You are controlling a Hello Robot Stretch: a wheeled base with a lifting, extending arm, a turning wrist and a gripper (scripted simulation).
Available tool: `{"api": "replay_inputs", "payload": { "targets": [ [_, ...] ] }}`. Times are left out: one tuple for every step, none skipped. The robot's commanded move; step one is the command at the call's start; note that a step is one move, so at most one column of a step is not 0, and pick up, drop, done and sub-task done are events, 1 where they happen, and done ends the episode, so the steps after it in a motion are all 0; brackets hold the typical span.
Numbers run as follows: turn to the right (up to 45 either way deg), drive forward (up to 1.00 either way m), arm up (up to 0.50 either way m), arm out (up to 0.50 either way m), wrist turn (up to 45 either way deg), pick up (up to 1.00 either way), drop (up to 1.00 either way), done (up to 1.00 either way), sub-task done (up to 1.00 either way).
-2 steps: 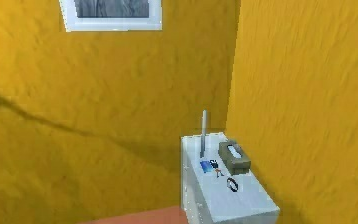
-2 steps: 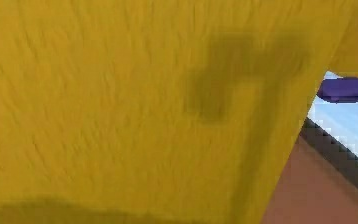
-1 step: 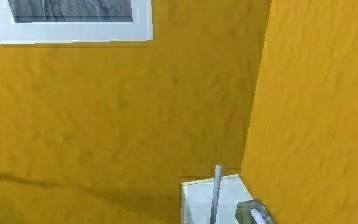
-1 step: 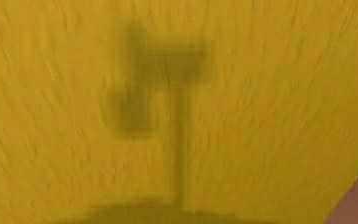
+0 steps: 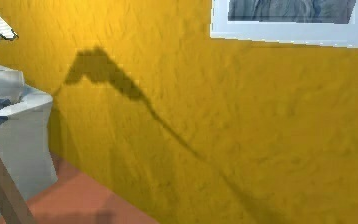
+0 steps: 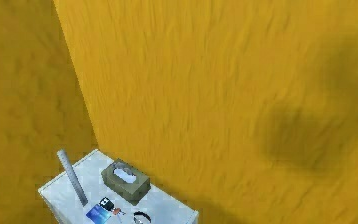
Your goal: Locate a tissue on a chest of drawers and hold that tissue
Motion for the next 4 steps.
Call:
{"api": "replay_inputs", "payload": {
  "targets": [
    [-12.0, 0.0, 0.0, 0.0, 0.0, 0.0, 0.0, 0.0, 0.0],
    [0.0, 0.0, 0.5, 0.0, 0.0, 0.0, 0.0, 0.0, 0.0],
    [0.0, 0.0, 0.28, 0.0, 0.0, 0.0, 0.0, 0.0, 0.0],
    [0.0, 0.0, 0.0, 0.16, 0.0, 0.0, 0.0, 0.0, 0.0]
  ]
}}
